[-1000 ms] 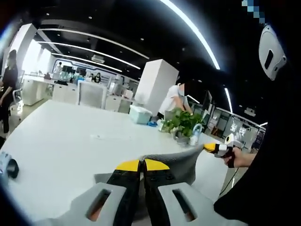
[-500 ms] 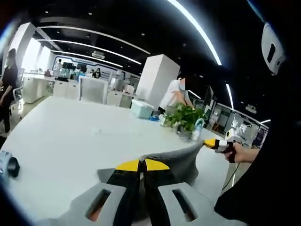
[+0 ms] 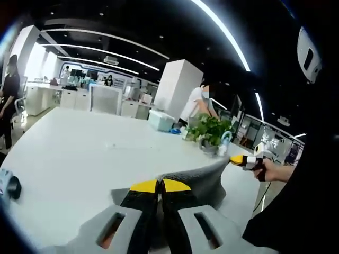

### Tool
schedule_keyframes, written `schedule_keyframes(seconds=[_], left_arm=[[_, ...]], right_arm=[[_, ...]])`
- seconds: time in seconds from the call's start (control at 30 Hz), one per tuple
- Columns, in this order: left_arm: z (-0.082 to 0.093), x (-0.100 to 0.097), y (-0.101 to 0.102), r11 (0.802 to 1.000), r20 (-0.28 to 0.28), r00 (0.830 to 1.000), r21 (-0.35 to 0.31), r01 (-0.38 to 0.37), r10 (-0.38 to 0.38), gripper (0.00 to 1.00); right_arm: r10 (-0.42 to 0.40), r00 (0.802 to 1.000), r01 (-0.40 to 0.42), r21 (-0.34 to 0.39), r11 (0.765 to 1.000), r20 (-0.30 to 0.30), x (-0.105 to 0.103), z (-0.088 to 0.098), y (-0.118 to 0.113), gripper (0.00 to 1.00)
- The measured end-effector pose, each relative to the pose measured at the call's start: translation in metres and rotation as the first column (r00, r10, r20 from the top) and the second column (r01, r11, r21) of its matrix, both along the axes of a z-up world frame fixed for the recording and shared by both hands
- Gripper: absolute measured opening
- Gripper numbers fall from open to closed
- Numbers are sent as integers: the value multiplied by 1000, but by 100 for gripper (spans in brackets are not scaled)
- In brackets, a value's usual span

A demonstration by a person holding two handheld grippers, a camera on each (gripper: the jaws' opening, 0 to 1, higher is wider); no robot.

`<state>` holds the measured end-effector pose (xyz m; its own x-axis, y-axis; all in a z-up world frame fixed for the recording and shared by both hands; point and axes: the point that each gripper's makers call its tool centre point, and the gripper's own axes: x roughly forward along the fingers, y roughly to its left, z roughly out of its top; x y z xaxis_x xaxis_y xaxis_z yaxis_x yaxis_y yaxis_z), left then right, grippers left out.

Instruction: Fold the towel on the table until its edges align and the towel forms a compact rectangular stack.

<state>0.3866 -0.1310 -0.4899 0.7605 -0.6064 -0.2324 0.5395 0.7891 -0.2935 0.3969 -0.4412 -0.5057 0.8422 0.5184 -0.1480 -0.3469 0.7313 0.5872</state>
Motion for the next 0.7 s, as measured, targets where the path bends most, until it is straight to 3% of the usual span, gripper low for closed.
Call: schedule_keyframes(seconds=[0.7], left_arm=[[-12, 7, -1, 1000, -27, 999, 3, -20, 20, 2]], right_arm=[[-9, 999, 9, 6, 1000, -39, 11, -17, -2, 0]])
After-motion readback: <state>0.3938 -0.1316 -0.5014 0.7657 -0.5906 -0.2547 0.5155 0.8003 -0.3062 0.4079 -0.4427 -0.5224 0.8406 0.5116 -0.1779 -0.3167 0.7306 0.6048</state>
